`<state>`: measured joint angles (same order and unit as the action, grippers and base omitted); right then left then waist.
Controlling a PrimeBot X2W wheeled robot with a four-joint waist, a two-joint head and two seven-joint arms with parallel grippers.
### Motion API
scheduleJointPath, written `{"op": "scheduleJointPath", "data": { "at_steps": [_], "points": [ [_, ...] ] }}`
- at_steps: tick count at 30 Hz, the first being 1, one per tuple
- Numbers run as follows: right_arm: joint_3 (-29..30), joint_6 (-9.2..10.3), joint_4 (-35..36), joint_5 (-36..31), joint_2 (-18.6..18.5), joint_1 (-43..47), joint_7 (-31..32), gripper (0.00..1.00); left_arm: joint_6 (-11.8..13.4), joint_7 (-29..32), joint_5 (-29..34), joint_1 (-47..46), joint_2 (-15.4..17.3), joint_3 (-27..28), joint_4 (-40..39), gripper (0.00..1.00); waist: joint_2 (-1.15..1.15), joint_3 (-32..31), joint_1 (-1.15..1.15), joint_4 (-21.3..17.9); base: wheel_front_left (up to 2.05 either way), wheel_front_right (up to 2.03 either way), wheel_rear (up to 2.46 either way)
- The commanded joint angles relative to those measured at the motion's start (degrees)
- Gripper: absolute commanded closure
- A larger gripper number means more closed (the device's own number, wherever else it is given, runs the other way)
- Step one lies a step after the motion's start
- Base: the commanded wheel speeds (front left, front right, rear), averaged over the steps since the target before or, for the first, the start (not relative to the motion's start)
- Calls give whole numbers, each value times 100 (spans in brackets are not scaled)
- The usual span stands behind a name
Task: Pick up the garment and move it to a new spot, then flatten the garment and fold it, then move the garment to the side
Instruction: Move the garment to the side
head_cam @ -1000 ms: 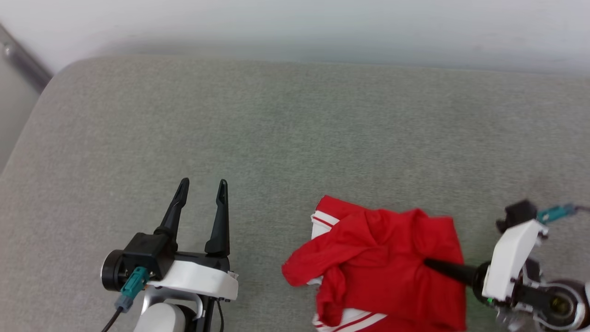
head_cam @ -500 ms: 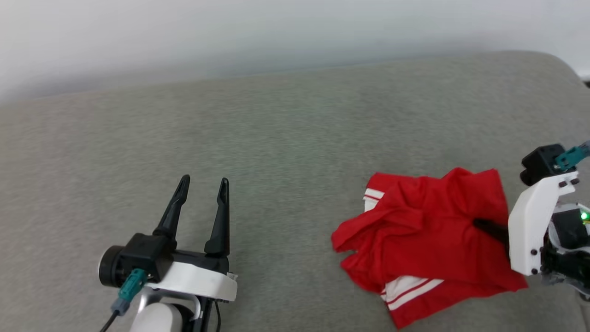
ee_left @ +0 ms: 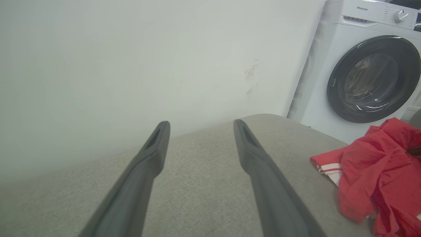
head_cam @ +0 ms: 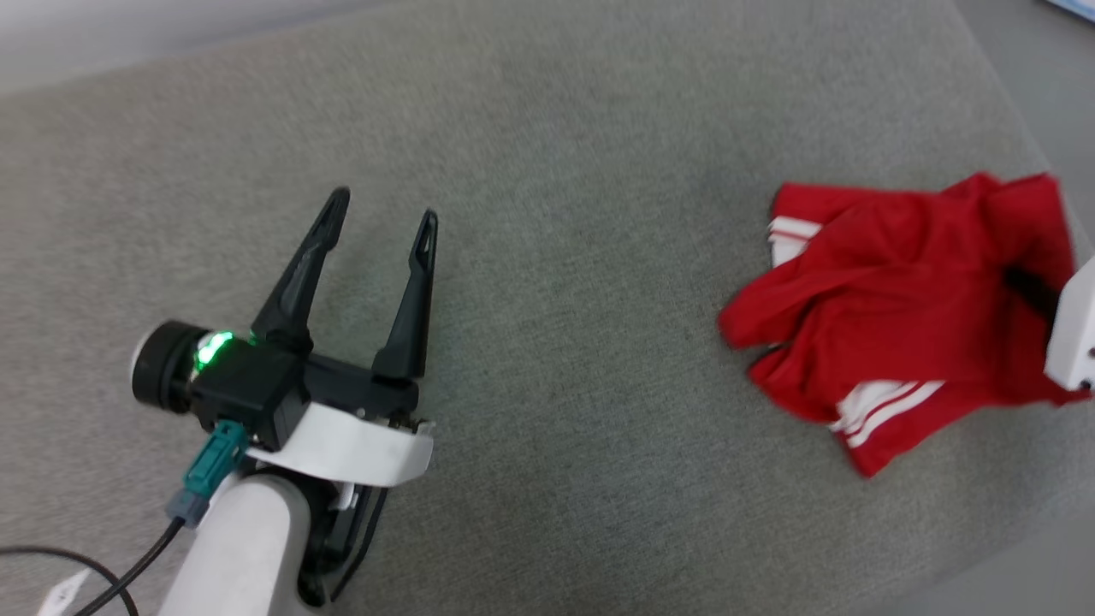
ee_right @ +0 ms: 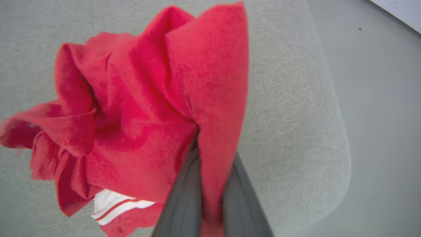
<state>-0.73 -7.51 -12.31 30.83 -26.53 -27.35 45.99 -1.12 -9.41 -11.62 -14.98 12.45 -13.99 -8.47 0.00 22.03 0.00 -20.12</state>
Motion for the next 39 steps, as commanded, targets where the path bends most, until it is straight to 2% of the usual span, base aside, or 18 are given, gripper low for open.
{"op": "scheduleJointPath", "data": {
  "at_steps": [1,10,12,13,14,15,21,27,35,39],
  "points": [
    [49,3,-199,-93,-106,-301,-333,100,-37,106,73,-214,93,-13,-173,0,0,756,0,-301,0,0,0],
    [704,4,-1418,-738,-461,-1143,-1820,100,-157,490,257,-728,271,-159,-810,0,0,1527,0,-102,0,0,0],
    [869,4,-1740,-802,-379,-1279,-2078,96,-167,519,275,-778,279,-183,-892,0,0,1606,0,-47,0,0,0],
    [890,4,-1862,-926,-385,-1326,-2234,61,-156,533,280,-795,275,-192,-923,0,0,1638,0,-22,0,0,0],
    [932,5,-1999,-939,-318,-1385,-2404,7,-147,541,282,-807,268,-200,-946,0,0,1669,0,7,0,0,0],
    [969,4,-2112,-966,-262,-1429,-2575,0,-134,540,280,-811,264,-202,-959,0,0,1687,0,25,0,0,0],
    [1142,5,-2752,-1367,-175,-1585,-3586,0,-71,472,235,-686,283,-164,-897,0,0,1607,0,66,0,0,0],
    [1263,4,-2988,-1647,-292,-1401,-4376,0,4,251,86,-408,216,-135,-595,0,0,1020,0,131,0,0,0],
    [886,4,-2500,-1333,-258,-613,-4878,0,197,-84,-147,115,30,-57,-104,0,0,109,0,399,0,0,0],
    [665,4,-1944,-1166,-69,48,-5004,0,323,-214,-277,387,-85,14,110,0,0,-286,0,653,0,0,0]
  ]
}}
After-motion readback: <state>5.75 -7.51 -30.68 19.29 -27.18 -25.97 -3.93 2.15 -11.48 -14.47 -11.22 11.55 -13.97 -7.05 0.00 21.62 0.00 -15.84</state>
